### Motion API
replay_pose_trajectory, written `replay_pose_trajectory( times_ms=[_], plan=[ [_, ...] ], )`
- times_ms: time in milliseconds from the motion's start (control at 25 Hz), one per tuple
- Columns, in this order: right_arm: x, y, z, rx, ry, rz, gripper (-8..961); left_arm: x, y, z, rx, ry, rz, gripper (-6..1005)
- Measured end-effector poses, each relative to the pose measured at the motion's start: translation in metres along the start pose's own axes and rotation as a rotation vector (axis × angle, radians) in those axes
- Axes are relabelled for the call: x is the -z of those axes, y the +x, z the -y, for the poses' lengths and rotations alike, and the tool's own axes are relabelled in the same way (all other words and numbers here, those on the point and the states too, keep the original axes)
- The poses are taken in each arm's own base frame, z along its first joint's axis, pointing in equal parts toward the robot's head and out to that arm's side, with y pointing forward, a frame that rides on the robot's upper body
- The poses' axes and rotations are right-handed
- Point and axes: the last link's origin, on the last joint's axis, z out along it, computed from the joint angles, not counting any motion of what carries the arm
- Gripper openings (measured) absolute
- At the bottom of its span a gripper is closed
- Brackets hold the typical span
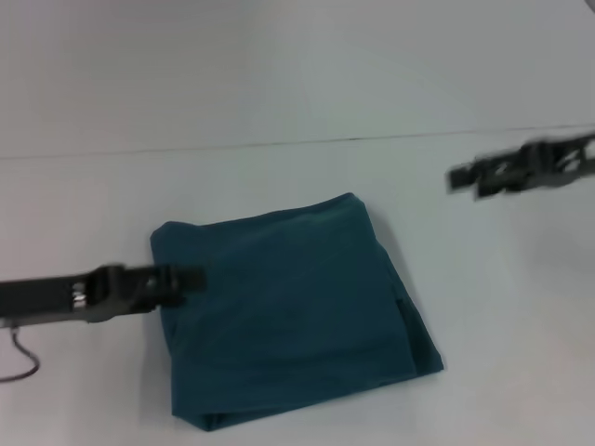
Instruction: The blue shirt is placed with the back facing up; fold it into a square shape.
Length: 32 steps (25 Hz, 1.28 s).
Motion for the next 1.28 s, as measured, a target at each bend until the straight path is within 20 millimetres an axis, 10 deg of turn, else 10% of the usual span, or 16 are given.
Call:
replay_pose_trajectory(
  times_ms=[600,1280],
  plan=[
    [-0.104,0.073,-0.047,0.349,-0.296,-0.219,945,0.007,-0.057,-0.003,-0.410,-0.119,0.140,807],
    [-0.113,0.096,-0.039,0.352,-0.280,-0.272,944,-0.014,-0.055,0.011,-0.428,-0.043,0.127,795]
  ],
)
